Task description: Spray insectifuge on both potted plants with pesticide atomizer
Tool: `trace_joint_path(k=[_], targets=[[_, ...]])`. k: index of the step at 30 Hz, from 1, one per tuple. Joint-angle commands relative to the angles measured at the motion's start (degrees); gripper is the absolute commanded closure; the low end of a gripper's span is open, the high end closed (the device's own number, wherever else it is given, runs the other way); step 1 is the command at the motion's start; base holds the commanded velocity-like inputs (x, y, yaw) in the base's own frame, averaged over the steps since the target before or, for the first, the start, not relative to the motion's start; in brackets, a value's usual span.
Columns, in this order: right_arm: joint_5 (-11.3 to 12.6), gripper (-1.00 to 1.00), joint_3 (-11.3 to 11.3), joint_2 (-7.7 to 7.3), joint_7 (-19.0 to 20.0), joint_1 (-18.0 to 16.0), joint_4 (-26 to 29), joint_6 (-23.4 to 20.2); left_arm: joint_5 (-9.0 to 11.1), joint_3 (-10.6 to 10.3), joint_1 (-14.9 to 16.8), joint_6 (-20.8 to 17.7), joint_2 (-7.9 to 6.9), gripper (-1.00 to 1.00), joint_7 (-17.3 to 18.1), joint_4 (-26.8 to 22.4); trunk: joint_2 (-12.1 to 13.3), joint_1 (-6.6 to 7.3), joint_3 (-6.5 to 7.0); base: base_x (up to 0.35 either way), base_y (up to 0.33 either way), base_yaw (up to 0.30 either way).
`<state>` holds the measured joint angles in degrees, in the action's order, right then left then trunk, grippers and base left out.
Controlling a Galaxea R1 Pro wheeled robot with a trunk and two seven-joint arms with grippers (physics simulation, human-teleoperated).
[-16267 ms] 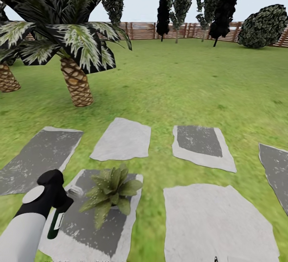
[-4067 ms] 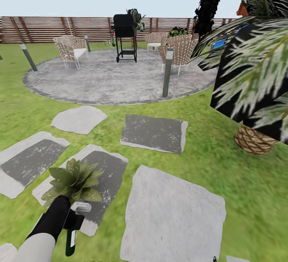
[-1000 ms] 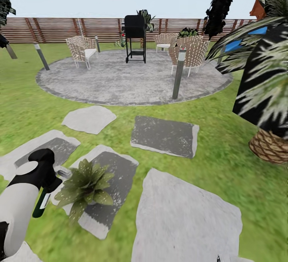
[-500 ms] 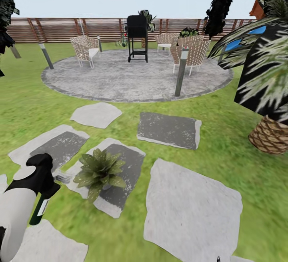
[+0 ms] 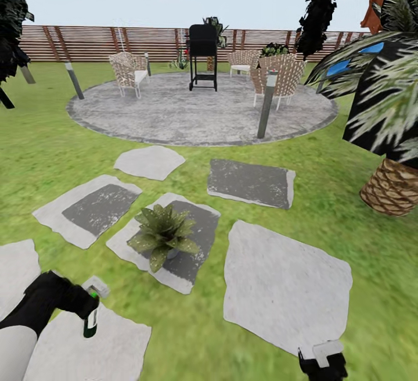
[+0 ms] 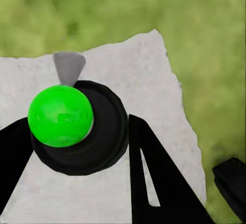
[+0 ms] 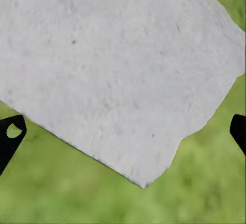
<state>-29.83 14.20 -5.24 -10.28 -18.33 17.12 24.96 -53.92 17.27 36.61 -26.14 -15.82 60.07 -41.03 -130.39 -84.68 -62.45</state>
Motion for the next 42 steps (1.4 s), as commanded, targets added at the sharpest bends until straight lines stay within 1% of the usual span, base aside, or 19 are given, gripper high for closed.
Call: trace_joint_path(k=[1,2,4,8,9,11,14,16,19,23,24,26,28,29,34,36,37,39,42], targets=[[-1.42,-1.0,0.22,0.05,2.08,-0.04,1.13,0.21,1.3,0.55,-0.94,2.98,0.11,1.0,-1.51,0.48,-0.02,0.03,-0.04,-0.187,0.167,0.0],[-2.4,-1.0,0.09,0.1,6.4,-0.04,3.13,0.16,2.78,0.88,-1.99,7.54,0.22,1.0,-3.56,2.04,-0.02,0.03,-0.04,-0.134,0.121,0.0],[-3.31,-1.0,0.0,0.13,14.48,-0.09,6.37,0.0,4.17,1.19,-2.75,14.05,0.31,1.0,-5.67,5.96,-0.02,0.03,-0.04,-0.065,0.058,0.0],[-4.57,-1.0,-0.17,0.2,26.94,-0.12,10.93,-0.08,5.25,1.31,-3.09,24.22,0.4,1.0,-6.64,10.31,-0.02,0.03,-0.04,-0.016,0.015,0.0],[-5.52,-1.0,-0.2,0.21,31.38,-0.14,13.12,-0.1,5.44,1.23,-3.15,27.28,0.61,1.0,-6.72,10.86,-0.02,0.03,-0.04,-0.004,0.003,0.0],[-6.56,-1.0,-0.21,0.22,37.25,-0.18,16.21,-0.3,5.44,1.03,-3.19,29.5,1.29,1.0,-6.67,11.24,-0.02,0.03,-0.04,-0.002,0.002,0.0],[-7.22,-1.0,-0.22,0.38,48.4,-0.21,22.13,-2.44,4.72,0.03,-3.15,30.96,4.32,1.0,-6.33,11.46,-0.02,0.03,-0.04,0.0,0.0,0.0],[-7.27,-1.0,-0.22,0.53,53.97,-0.21,25.47,-4.15,3.79,-3.68,-3.1,30.89,6.09,1.0,-6.23,11.42,-0.02,0.03,-0.04,0.0,0.0,0.0],[-7.26,-1.0,-0.22,0.65,56.38,-0.22,27.42,-4.76,3.54,-7.76,-2.81,30.68,7.14,1.0,-5.39,11.42,-0.02,0.03,-0.04,0.0,0.0,0.0],[-7.3,-1.0,-0.99,1.15,56.95,-0.26,27.86,-4.9,3.34,-8.95,-2.7,30.55,7.74,1.0,-1.68,11.41,-0.02,0.03,-0.04,0.0,0.0,0.0],[-7.32,1.0,-2.64,1.64,56.99,-0.24,27.83,-4.91,3.32,-9.02,-2.69,30.56,8.06,1.0,-1.13,11.41,-0.02,0.03,-0.04,0.0,0.0,0.0],[-7.3,1.0,-6.02,2.19,56.98,-0.24,27.84,-4.92,3.2,-9.13,-2.76,30.62,9.05,1.0,-0.8,11.53,-0.02,0.03,-0.04,0.0,0.0,0.0],[-7.28,1.0,-8.24,2.75,56.96,-0.26,27.98,-5.03,3.13,-9.35,-2.83,30.63,9.79,1.0,-0.66,11.93,-0.02,0.03,-0.04,0.0,0.0,0.0],[-7.29,1.0,-8.71,3.27,56.95,-0.26,28.04,-5.05,3.09,-9.56,-2.84,30.63,9.97,1.0,-0.62,12.06,-0.02,0.03,-0.04,0.0,0.0,0.0],[-7.29,1.0,-9.57,7.83,57.69,-0.3,29.95,-6.76,2.96,-12.6,-2.5,29.77,11.28,1.0,-0.57,12.22,-0.02,0.03,-0.04,0.0,0.0,0.0],[-7.33,1.0,-10.1,9.58,58.48,-0.32,30.91,-7.55,2.95,-12.97,-2.28,29.59,11.61,1.0,-0.56,12.21,-0.02,0.03,-0.04,0.0,0.0,0.0],[-7.34,1.0,-11.12,10.31,59.14,-0.4,31.63,-7.79,2.97,-13.09,-2.18,29.58,11.94,1.0,-0.37,12.21,-0.02,0.03,-0.04,0.0,0.0,0.0],[-7.29,1.0,-13.32,10.97,59.79,-0.5,32.76,-8.39,2.71,-13.2,-2.0,29.57,12.73,1.0,1.09,12.2,-0.02,0.03,-0.04,0.0,0.0,0.0],[-7.16,1.0,-15.8,11.47,60.07,-0.63,34.04,-10.87,0.69,-13.23,-0.76,27.74,13.47,1.0,4.97,11.75,-0.02,0.03,-0.04,0.0,0.0,0.0]])
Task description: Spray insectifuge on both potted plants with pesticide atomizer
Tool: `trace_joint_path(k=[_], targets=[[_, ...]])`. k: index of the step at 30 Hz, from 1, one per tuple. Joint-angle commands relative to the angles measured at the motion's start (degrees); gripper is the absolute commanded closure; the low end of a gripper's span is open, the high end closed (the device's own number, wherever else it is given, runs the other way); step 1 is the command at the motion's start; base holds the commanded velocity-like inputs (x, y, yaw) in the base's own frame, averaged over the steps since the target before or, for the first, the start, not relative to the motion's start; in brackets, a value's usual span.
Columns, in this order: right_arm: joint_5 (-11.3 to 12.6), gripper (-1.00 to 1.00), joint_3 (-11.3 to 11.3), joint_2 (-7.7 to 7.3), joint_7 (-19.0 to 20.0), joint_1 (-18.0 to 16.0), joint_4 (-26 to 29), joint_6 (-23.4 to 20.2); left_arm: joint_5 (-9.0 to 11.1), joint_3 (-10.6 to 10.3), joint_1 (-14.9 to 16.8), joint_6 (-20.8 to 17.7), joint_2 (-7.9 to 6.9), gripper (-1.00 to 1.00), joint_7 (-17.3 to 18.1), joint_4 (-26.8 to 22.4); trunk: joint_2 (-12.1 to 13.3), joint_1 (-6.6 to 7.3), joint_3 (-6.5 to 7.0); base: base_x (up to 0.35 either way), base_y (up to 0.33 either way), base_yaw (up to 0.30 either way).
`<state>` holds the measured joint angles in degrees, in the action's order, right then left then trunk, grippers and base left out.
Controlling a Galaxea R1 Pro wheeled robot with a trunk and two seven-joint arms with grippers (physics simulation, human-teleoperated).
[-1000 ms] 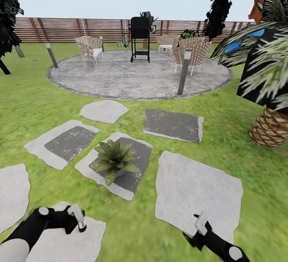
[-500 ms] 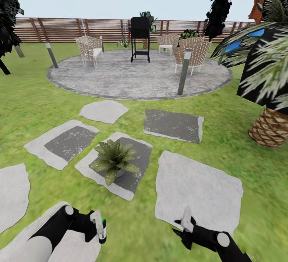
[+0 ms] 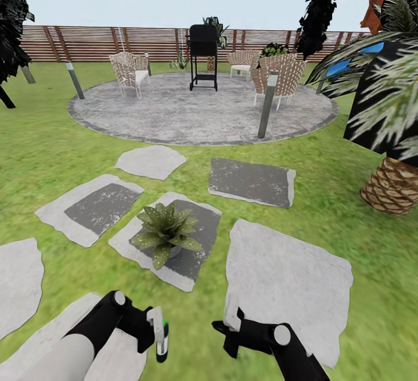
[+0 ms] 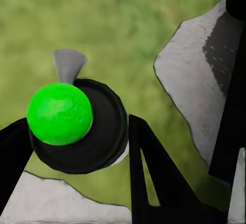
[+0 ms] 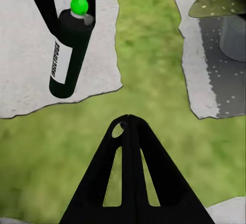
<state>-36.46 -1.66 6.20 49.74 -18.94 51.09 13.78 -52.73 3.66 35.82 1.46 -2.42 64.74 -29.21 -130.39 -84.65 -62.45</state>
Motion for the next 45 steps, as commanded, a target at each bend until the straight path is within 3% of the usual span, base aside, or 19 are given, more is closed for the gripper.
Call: trace_joint_path(k=[1,6,14,15,19,22,45], targets=[[-0.49,1.0,-0.32,0.31,0.11,-0.12,0.5,-0.21,-0.98,0.38,0.42,-1.02,0.16,1.0,1.11,-0.24,-0.02,0.01,-0.05,0.0,0.0,0.0],[-0.46,1.0,-0.69,1.39,0.18,-0.29,1.0,-0.74,-1.47,0.31,0.89,-2.33,1.17,1.0,2.0,-0.64,-0.02,0.01,-0.05,0.0,0.0,0.0],[-0.46,1.0,-0.72,1.53,0.18,-0.3,0.96,-0.77,-1.5,0.04,0.92,-1.62,3.68,1.0,2.06,-0.67,-0.02,0.01,-0.05,0.0,0.0,0.0],[-0.43,1.0,-0.72,1.53,0.18,-0.3,0.96,-0.77,-1.5,-0.52,0.92,-1.6,3.88,1.0,2.06,-0.67,-0.02,0.01,-0.05,0.0,0.0,0.0],[-0.45,1.0,-0.72,1.53,0.18,-0.3,0.83,-0.77,-1.15,-7.11,0.91,-1.19,4.36,1.0,2.06,-0.61,-0.02,0.01,-0.05,0.0,0.0,0.0],[-0.46,1.0,-0.72,1.53,0.18,-0.3,0.72,-0.77,-0.88,-8.7,0.92,0.16,4.48,1.0,2.13,-0.59,-0.02,0.01,-0.05,0.0,0.0,0.0],[-0.46,1.0,-0.72,1.53,0.1,-0.3,0.83,-0.77,-0.46,-8.64,0.89,2.75,7.87,1.0,1.31,-1.76,-0.02,0.01,-0.05,0.0,0.0,0.0]])
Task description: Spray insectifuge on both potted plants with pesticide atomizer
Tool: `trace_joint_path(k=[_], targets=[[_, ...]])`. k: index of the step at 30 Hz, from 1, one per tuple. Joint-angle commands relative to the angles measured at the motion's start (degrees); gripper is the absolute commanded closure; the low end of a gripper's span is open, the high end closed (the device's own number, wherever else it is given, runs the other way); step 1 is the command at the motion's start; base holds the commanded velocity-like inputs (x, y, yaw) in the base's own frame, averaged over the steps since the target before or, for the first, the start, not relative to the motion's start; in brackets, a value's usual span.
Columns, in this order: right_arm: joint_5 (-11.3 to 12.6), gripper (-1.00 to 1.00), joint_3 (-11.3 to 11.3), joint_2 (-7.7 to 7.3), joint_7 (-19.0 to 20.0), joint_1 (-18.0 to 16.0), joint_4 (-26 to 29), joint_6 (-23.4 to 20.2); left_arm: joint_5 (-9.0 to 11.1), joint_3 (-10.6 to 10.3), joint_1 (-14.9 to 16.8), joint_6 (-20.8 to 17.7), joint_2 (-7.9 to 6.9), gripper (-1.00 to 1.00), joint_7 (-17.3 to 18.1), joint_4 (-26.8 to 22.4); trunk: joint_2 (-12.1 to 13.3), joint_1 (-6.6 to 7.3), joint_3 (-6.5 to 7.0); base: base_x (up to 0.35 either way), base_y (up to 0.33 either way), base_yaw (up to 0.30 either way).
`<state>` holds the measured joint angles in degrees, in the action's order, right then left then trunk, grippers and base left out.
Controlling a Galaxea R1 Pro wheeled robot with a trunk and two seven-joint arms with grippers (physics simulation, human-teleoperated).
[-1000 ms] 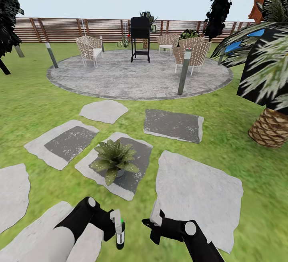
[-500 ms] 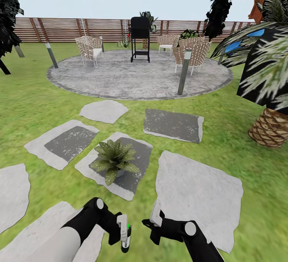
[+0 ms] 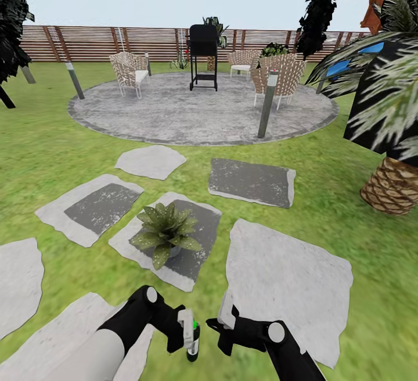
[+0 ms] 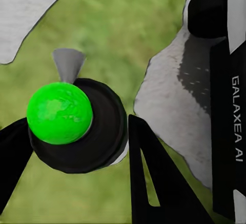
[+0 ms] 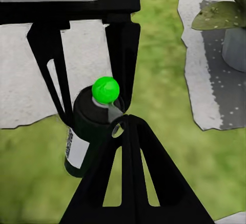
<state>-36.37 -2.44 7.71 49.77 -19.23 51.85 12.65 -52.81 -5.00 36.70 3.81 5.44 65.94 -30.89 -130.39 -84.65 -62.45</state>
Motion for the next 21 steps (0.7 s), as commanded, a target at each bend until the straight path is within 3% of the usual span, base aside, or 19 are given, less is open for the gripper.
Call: trace_joint_path(k=[1,7,21], targets=[[-0.54,1.0,0.07,0.03,0.06,-0.02,0.08,0.36,-0.35,0.14,-0.02,0.41,0.07,1.0,0.08,-0.59,-0.02,0.01,-0.05,0.0,0.0,0.0],[-0.54,1.0,0.07,0.03,0.06,-0.02,0.12,0.36,3.24,-0.05,-0.08,0.62,0.18,1.0,0.15,-1.17,-0.02,0.01,-0.05,0.0,0.0,0.0],[-0.54,1.0,0.07,0.03,0.06,-0.02,0.18,0.36,3.68,-0.22,-0.35,0.68,0.51,1.0,0.24,-1.1,-0.02,0.01,-0.05,0.0,0.0,0.0]])
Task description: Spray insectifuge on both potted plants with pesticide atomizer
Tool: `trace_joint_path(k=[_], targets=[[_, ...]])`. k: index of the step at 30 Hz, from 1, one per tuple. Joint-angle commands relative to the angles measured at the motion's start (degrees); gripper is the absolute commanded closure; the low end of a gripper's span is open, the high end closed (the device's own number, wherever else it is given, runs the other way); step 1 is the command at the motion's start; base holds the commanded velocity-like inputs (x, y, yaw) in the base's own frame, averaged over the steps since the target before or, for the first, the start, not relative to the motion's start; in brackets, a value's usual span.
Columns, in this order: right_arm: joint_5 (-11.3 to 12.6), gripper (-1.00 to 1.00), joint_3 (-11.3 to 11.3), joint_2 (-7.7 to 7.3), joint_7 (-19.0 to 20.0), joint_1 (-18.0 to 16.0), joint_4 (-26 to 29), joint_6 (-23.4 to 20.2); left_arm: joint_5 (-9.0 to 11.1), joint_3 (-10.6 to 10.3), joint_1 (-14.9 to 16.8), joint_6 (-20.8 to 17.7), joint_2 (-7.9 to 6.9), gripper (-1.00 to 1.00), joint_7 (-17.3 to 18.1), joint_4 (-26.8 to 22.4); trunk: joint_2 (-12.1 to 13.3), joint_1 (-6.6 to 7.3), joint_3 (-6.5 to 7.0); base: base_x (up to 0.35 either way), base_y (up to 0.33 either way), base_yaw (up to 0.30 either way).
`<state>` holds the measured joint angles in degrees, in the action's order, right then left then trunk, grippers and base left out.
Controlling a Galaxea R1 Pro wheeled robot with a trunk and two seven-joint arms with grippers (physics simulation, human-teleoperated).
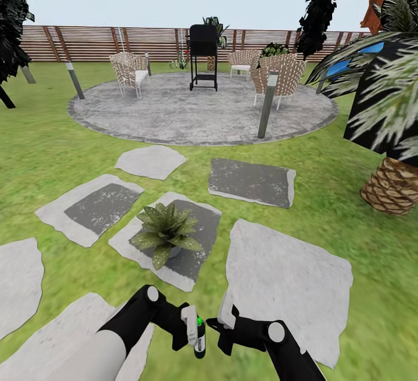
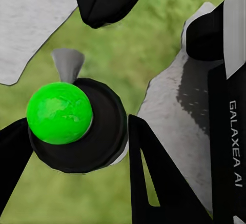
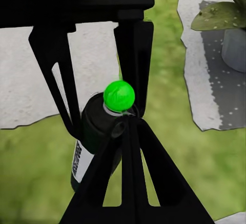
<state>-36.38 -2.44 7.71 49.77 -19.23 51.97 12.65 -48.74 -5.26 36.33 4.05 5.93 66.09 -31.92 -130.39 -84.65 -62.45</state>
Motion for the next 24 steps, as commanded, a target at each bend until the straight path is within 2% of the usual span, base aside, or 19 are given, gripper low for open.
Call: trace_joint_path(k=[1,9,21,24], targets=[[-0.54,1.0,0.07,0.03,0.06,-0.02,0.07,0.35,-0.39,0.05,-0.03,0.43,0.11,1.0,0.09,-0.07,-0.02,0.01,-0.05,0.0,0.0,0.0],[-0.54,1.0,0.07,0.03,0.06,-0.02,0.14,0.35,-0.3,0.06,-0.24,0.43,0.74,1.0,0.09,-0.06,-0.02,0.01,-0.05,0.0,0.0,0.0],[-0.54,1.0,0.07,0.03,0.06,-0.02,0.15,0.37,-0.3,0.01,-0.21,0.43,0.65,1.0,0.09,-0.05,-0.02,0.01,-0.05,0.0,0.0,0.0],[-0.54,1.0,0.07,0.03,0.06,-0.02,0.15,0.36,-0.37,-0.08,-0.28,0.43,0.25,1.0,0.09,0.54,-0.02,0.01,-0.05,0.0,0.0,0.0]])
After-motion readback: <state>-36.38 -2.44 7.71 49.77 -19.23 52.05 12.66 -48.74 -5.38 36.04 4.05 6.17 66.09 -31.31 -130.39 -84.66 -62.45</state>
